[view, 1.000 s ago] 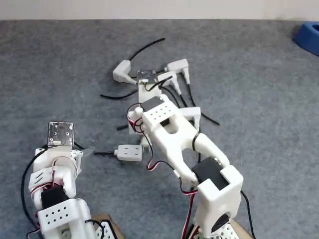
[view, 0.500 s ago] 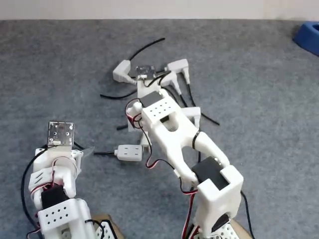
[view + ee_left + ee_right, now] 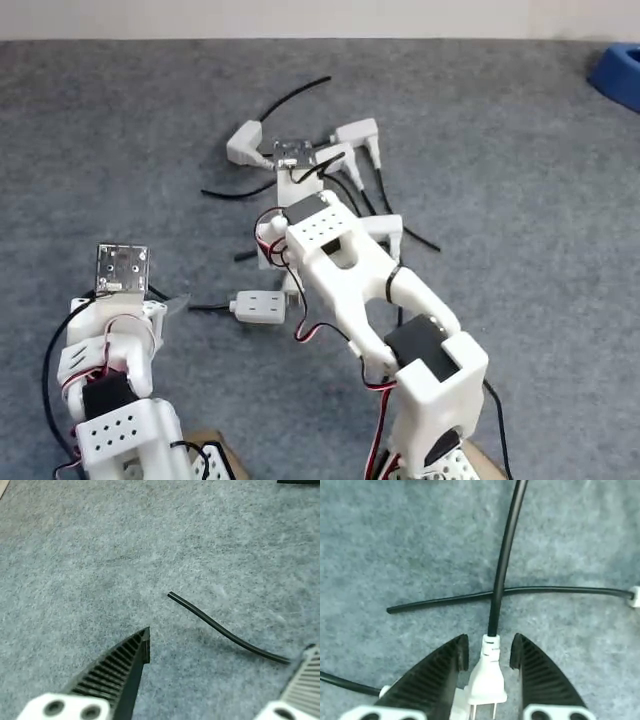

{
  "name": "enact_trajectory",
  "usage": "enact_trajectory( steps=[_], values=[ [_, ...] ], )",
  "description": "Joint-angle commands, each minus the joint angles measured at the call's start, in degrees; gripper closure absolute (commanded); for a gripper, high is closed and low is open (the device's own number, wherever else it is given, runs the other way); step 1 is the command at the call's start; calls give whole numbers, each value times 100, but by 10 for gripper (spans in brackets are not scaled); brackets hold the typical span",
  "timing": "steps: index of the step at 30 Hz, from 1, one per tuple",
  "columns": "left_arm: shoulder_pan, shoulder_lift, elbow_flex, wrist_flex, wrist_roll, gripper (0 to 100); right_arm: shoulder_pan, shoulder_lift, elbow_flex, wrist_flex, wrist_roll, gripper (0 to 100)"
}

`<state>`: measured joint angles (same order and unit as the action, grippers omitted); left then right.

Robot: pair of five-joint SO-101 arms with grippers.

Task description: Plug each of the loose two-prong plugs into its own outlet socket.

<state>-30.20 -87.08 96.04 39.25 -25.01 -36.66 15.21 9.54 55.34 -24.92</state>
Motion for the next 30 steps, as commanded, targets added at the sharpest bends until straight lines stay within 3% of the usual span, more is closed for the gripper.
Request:
enact_trajectory(
  steps=[1, 11, 14, 23, 30],
  values=[
    [-145, -66, -312, 9, -53, 579, 66, 233, -57, -66, 62, 853],
    [-435, -66, -321, 0, -62, 579, 66, 760, -629, 374, 70, 859],
    [-444, -66, -321, -79, -62, 579, 66, 760, -637, 409, 70, 998],
    [-620, -66, -251, -167, -70, 579, 356, 664, -910, 831, 79, 991],
    [-391, -75, -321, -158, -70, 579, 1033, -435, -1666, 1736, 686, 992]
  ],
)
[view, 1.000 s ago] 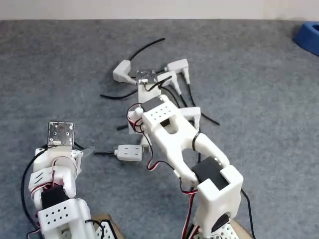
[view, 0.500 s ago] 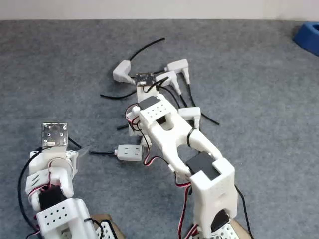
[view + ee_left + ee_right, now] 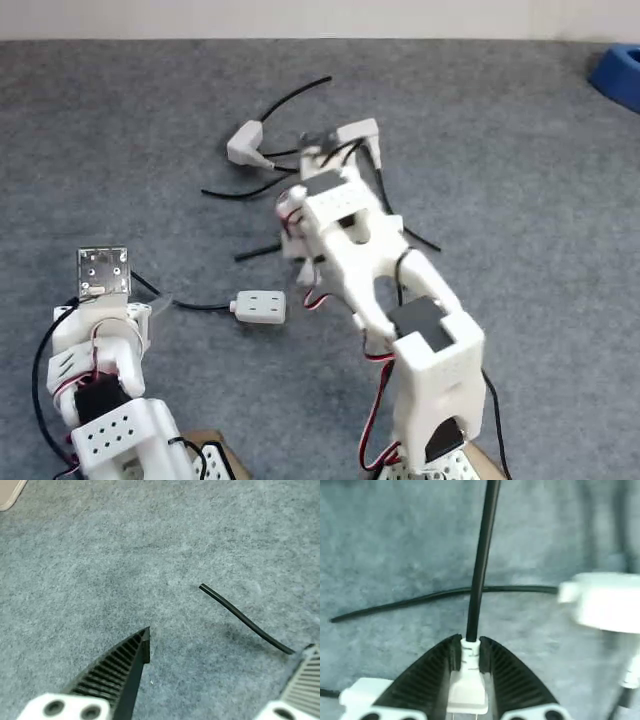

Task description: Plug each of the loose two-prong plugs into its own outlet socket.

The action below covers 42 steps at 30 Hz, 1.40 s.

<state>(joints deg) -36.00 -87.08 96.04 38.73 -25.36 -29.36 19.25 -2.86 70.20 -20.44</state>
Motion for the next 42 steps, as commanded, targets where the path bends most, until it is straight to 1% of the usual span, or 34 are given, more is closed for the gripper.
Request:
enact_trajectory(
  steps=[1, 4, 6, 7, 8, 9, 11, 12, 15, 19, 22, 25, 30, 33, 39, 42],
  values=[
    [268, -75, -321, -88, -35, 579, 365, -1095, -444, 259, 281, 992],
    [541, -75, -347, -97, -35, 579, 418, -1868, -321, 365, 176, 992],
    [936, -75, -497, -79, 26, 579, 321, -2281, -4, 435, -413, 992],
    [1226, -66, -611, -26, 167, 579, 242, -2457, 171, 409, -668, 992],
    [1534, -66, -778, 167, 545, 579, 171, -2607, 356, 303, -914, 992],
    [1807, -66, -1007, 404, 1081, 579, 57, -2756, 558, 84, -1055, 992],
    [2281, -66, -1534, 897, 1934, 579, -136, -3037, 1033, -444, -1116, 992],
    [2448, -66, -1780, 1055, 2189, 579, -224, -3134, 1262, -681, -1116, 992],
    [2651, -66, -2290, 1081, 2303, 579, -453, -3310, 1771, -1191, -1116, 992],
    [3521, -40, -2695, 1099, 2312, 579, -699, -3099, 1956, -1525, -1116, 992],
    [3934, -22, -2835, 1108, 2602, 579, -681, -2897, 1956, -1596, -1116, 992],
    [4066, -13, -2747, 1108, 2585, 579, -699, -2800, 1956, -1604, -1116, 992],
    [4066, -13, -2387, 1090, 2523, 579, -699, -2958, 1930, -1464, -1116, 992],
    [4066, -57, -2176, 1073, 2312, 579, -690, -3002, 1745, -1218, -1099, 992],
    [3952, -57, -2009, 1064, 2295, 579, -760, -3029, 1385, -646, -958, 992],
    [3767, -13, -1886, 800, 2286, 579, -901, -3037, 1156, -207, -923, 992]
  ],
)
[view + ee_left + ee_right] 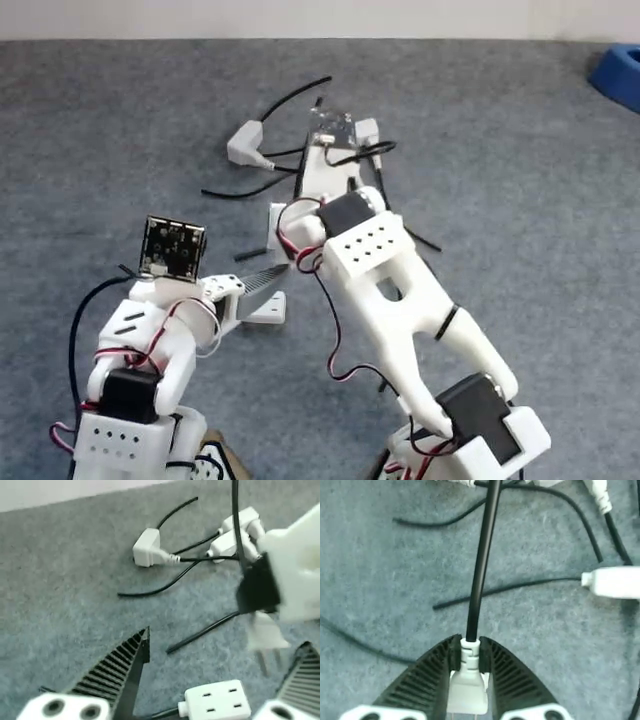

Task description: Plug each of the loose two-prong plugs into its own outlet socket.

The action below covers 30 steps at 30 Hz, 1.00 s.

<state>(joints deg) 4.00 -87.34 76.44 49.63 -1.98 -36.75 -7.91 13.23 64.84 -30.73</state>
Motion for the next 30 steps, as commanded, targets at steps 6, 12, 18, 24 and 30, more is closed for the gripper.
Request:
enact_trajectory(
  steps=[6, 12, 18, 24, 30],
  values=[
    [-356, 13, 409, -624, -237, 579, -470, -330, -919, 813, 237, 992],
    [-374, 13, 479, -624, -246, 579, -567, -295, -1411, 1279, 246, 992],
    [-374, 13, 488, -615, -237, 579, -567, -303, -1613, 1657, 404, 992],
    [-382, 13, 488, -607, -237, 579, -549, -321, -1604, 1877, 642, 992],
    [-382, 13, 488, -615, -237, 579, -532, -286, -1613, 2026, 791, 992]
  ],
)
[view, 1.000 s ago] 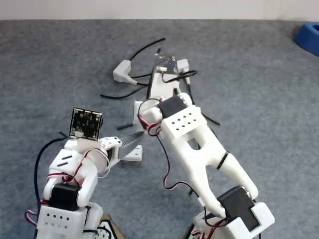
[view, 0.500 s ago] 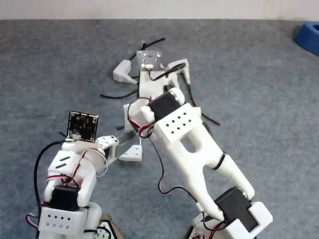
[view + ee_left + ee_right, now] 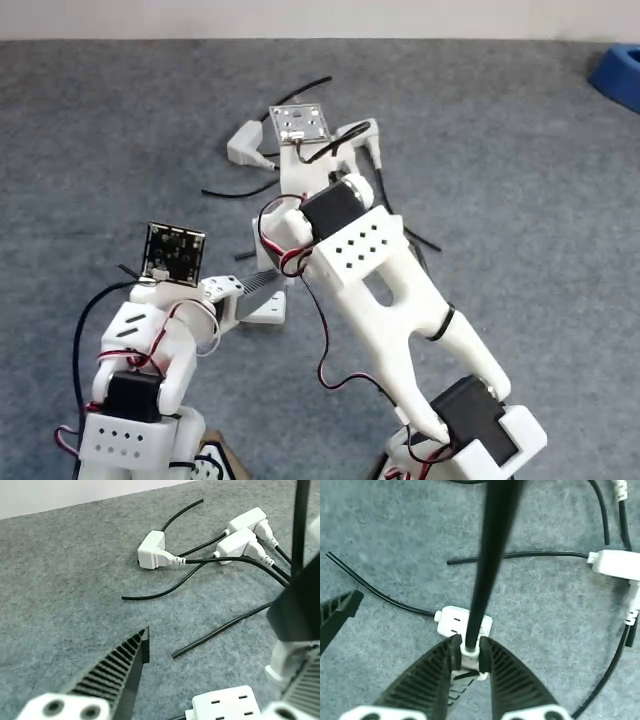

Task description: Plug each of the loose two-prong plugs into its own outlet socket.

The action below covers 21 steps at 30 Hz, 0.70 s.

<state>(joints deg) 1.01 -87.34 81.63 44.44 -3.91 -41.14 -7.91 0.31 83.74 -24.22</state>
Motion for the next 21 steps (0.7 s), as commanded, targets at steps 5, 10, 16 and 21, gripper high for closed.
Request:
enact_trajectory(
  steps=[5, 10, 16, 21],
  values=[
    [-84, 13, -31, -97, -44, 579, -84, -321, -321, 233, 193, 992],
    [-233, 13, -22, -114, -44, 579, -84, -330, -321, 286, 202, 992],
    [-242, 13, -31, -114, -44, 579, -75, -277, -259, 374, 378, 992],
    [-303, 13, -31, -114, -53, 579, -75, -277, 171, 84, 571, 992]
  ],
)
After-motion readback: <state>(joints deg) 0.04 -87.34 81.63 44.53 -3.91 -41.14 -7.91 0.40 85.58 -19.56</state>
